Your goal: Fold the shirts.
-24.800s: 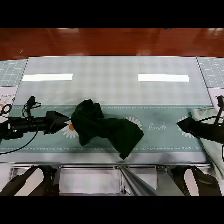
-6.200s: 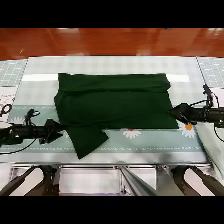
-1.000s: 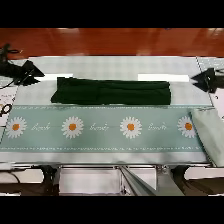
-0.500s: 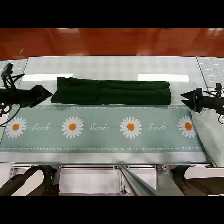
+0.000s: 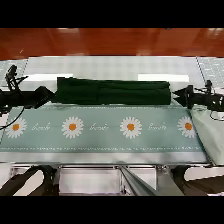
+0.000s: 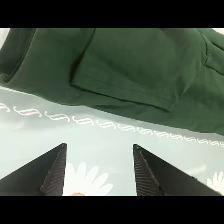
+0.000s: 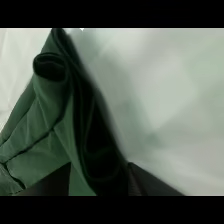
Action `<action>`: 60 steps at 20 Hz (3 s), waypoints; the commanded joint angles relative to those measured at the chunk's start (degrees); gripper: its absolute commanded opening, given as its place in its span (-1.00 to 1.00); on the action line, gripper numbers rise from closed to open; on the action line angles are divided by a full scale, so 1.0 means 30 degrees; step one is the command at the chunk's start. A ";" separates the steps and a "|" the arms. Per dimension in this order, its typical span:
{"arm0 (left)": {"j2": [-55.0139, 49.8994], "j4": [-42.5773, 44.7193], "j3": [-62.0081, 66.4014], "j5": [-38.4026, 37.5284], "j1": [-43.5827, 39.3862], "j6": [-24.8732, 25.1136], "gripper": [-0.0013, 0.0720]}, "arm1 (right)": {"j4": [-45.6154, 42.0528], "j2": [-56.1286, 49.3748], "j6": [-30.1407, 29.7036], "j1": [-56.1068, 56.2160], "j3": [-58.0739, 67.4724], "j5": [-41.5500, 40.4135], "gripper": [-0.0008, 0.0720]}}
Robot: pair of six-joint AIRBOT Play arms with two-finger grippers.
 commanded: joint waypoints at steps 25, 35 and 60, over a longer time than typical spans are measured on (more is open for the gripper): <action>-0.6018 -0.2696 0.3767 0.2929 -1.1803 0.1661 -0.91 | -0.7876 1.1409 0.3614 0.3912 0.1690 0.3461 -0.92; -1.7129 -0.2703 1.7784 -0.1005 -1.8156 -0.1698 -0.91 | -0.7868 1.8797 0.5734 0.3912 -0.0175 0.5639 -0.92; -0.0801 -0.2463 0.2892 -0.1158 -0.5639 0.0590 -0.91 | -0.4044 0.8670 0.4911 1.5708 0.1741 -0.3621 -0.92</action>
